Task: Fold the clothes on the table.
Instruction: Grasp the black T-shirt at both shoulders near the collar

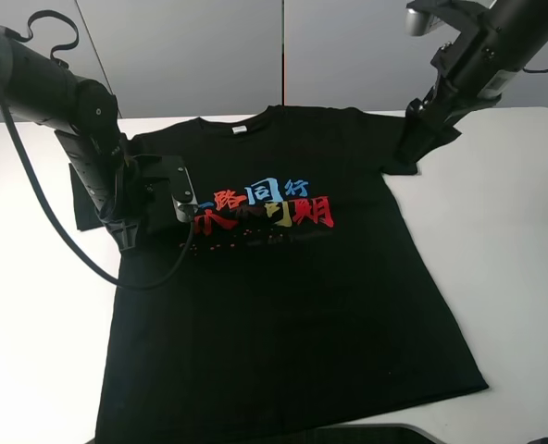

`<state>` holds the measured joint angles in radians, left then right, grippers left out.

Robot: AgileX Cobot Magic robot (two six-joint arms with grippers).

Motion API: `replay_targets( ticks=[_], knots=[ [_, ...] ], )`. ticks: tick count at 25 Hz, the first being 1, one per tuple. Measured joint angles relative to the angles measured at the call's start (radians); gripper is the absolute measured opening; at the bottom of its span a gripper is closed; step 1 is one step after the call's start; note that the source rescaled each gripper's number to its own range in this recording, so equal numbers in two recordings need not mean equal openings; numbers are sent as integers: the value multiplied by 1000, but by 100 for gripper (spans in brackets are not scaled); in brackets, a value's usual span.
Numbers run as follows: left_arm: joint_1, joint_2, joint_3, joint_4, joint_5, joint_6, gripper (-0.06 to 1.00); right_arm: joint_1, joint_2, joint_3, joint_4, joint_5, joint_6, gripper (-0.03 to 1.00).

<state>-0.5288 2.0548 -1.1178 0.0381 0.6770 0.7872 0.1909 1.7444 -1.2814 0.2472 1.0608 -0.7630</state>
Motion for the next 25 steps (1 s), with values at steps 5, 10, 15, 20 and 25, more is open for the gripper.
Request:
replay_targets(
  ticks=[5, 10, 15, 20, 25],
  knots=[
    [0, 0, 0, 0, -8, 0, 1, 34, 73, -42, -86, -44, -50, 100],
    [0, 0, 0, 0, -16, 0, 1, 53, 186, -157, -98, -8, -63, 100],
    [0, 0, 0, 0, -18, 0, 1, 55, 273, -190, -37, 10, -206, 100],
    [0, 0, 0, 1, -20, 4, 1, 57, 336, -190, 0, 8, -309, 97],
    [0, 0, 0, 1, -22, 4, 1, 77, 388, -190, 23, -25, -386, 79]
  ],
)
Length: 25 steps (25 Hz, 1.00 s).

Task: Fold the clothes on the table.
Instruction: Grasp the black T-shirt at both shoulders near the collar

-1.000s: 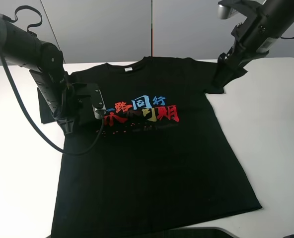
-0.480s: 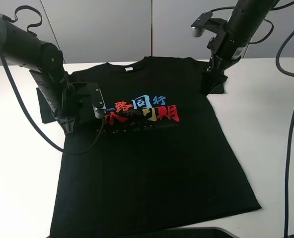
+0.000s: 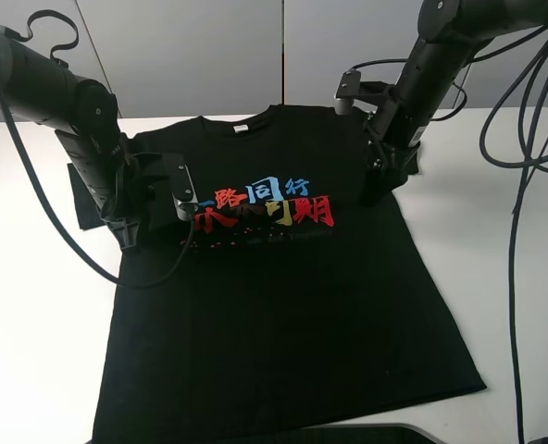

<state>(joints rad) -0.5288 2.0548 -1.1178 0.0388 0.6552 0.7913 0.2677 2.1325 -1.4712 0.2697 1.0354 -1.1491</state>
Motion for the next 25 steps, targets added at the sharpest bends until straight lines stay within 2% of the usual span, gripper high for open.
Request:
replay_targets(
  ticks=[4, 11, 19, 22, 25],
  knots=[
    [0, 0, 0, 0, 0, 0, 1, 43, 32, 0, -52, -77, 6, 82],
    [0, 0, 0, 0, 0, 0, 1, 60, 94, -2, -185, -89, 59, 84],
    [0, 0, 0, 0, -4, -2, 1, 60, 114, -10, -219, -91, 99, 83],
    [0, 0, 0, 0, -4, -2, 1, 60, 118, -13, -221, -103, 108, 73],
    [0, 0, 0, 0, -4, -4, 1, 60, 123, -19, -234, -119, 112, 46]
  ],
)
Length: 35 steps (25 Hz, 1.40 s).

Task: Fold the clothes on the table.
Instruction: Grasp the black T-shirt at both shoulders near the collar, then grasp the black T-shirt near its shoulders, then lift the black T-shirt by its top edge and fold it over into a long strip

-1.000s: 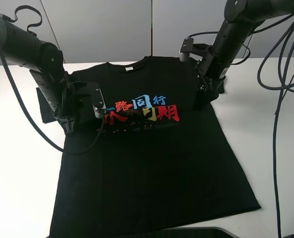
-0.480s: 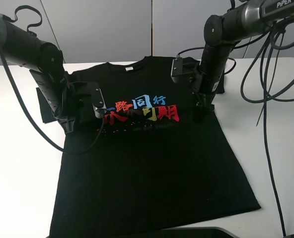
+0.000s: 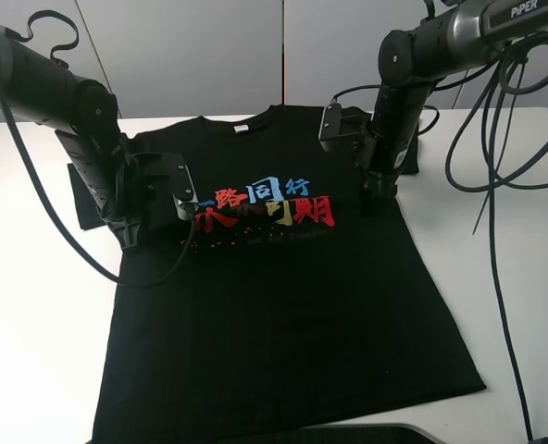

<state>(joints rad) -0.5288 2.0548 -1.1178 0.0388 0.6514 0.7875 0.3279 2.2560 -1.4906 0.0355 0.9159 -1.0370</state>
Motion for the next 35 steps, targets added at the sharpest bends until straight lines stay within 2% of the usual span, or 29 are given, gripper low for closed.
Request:
replay_targets(
  ticks=[3, 5, 19, 27, 30, 35],
  knots=[
    [0, 0, 0, 0, -4, -2, 1, 0, 0, 0, 6, 12, 5, 14],
    [0, 0, 0, 0, -6, -2, 1, 0, 0, 0, 8, 21, 5, 1],
    [0, 0, 0, 4, -82, -50, 0, 24, -26, 6, 30, 40, 32, 0],
    [0, -22, -6, 11, -108, -51, 0, 30, -122, 10, -65, 48, 173, 0],
    [0, -69, -16, 47, -120, -79, 0, 30, -175, 10, -82, 49, 205, 0],
    [0, -165, -56, 181, -122, -199, 0, 30, -286, 10, -96, 52, 229, 0]
  ],
)
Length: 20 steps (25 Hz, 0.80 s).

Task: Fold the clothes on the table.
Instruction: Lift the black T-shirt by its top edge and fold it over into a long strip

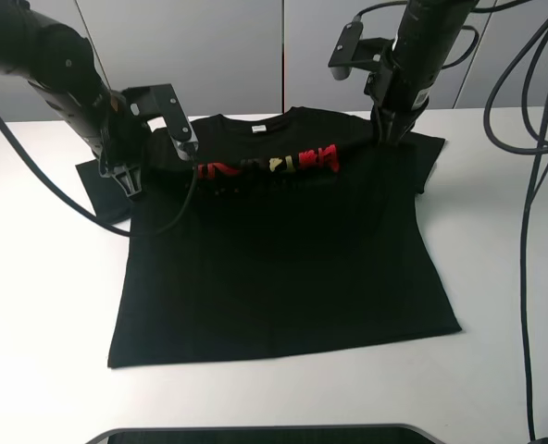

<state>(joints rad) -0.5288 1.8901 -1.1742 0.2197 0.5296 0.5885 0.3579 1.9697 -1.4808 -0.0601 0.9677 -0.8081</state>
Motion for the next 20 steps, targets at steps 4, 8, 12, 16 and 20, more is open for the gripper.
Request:
replay_targets(
  ticks=[4, 8, 12, 16, 20],
  knots=[
    [0, -73, -52, 108, 7, -72, 0, 0, -92, 0, -39, 1, 22, 0],
    [0, -118, -129, 153, 16, -89, 0, 0, -172, -2, -125, -24, 72, 0],
    [0, -124, -228, 159, 44, -89, 0, 0, -199, -53, -185, -3, 136, 0],
    [0, -124, -286, 174, 66, -98, 0, 0, -201, -95, -196, 15, 149, 0],
    [0, -124, -305, 188, 63, -103, 0, 2, -204, -102, -250, 14, 151, 0]
  ],
)
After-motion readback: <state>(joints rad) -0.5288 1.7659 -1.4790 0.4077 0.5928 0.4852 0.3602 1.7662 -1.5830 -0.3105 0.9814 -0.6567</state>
